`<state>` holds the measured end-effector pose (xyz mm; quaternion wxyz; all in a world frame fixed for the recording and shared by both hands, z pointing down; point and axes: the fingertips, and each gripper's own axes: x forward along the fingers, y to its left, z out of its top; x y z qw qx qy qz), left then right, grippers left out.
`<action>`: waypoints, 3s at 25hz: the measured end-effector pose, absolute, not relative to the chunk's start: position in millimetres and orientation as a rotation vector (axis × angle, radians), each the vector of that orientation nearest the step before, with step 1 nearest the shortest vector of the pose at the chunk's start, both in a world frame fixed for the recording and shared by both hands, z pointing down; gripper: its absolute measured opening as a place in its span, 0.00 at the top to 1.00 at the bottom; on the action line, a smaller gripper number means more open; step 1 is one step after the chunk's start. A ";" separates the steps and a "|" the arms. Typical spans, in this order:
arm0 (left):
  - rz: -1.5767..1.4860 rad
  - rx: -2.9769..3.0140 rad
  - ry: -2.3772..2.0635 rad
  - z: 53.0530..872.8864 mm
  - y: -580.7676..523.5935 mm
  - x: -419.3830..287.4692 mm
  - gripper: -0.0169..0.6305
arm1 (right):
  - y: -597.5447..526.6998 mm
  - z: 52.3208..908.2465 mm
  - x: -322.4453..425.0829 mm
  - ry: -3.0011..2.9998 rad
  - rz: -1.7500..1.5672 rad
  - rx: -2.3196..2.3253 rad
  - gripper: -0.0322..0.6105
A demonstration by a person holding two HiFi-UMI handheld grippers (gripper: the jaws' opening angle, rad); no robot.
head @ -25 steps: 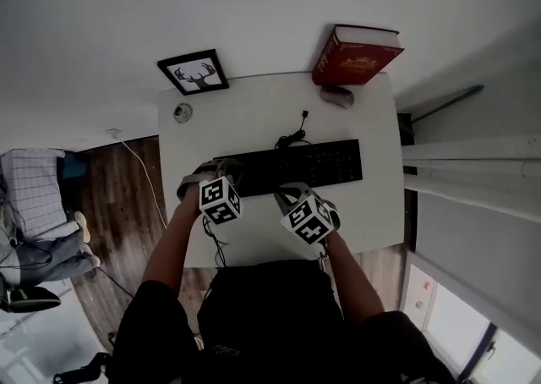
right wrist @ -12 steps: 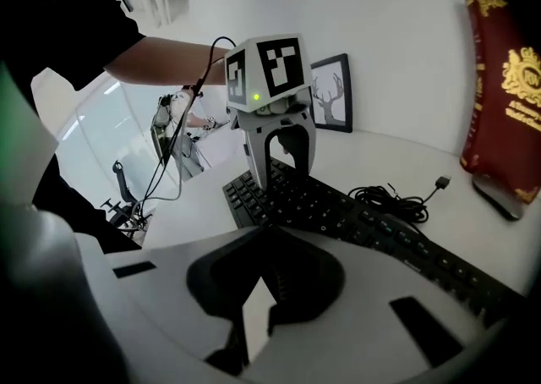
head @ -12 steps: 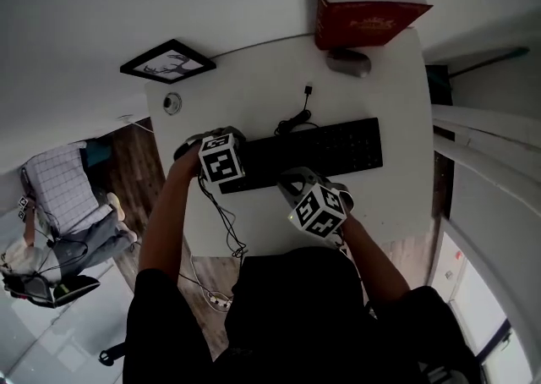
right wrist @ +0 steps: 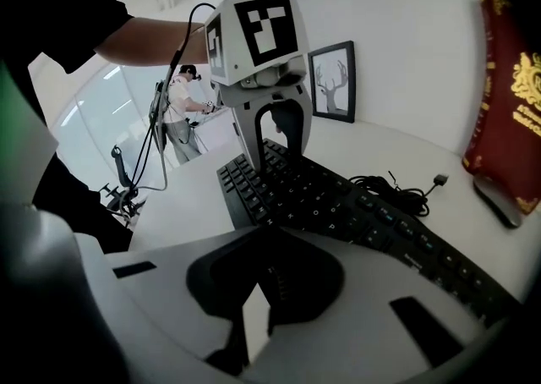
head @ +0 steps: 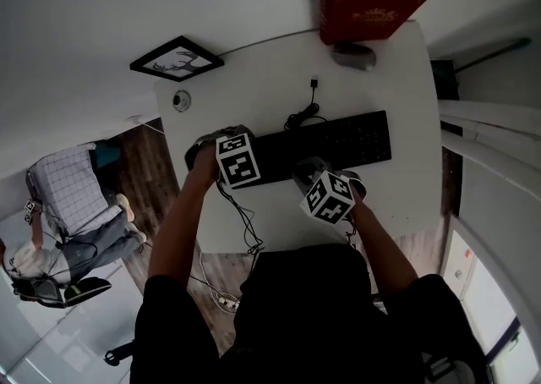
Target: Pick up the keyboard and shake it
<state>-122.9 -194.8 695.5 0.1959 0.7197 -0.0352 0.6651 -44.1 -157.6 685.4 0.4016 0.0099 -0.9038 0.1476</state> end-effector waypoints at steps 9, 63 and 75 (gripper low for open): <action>2.049 2.141 -0.468 666.6 -177.0 -119.6 0.58 | -148.4 676.3 -23.2 -2.326 0.286 0.180 0.91; 2.388 2.268 -1.305 542.1 -136.0 -137.4 0.84 | -225.7 532.2 88.1 -1.509 -0.951 0.257 0.82; 2.398 2.244 -1.751 421.3 -136.9 -157.0 0.85 | -139.5 328.6 72.8 -1.250 -1.224 0.603 0.82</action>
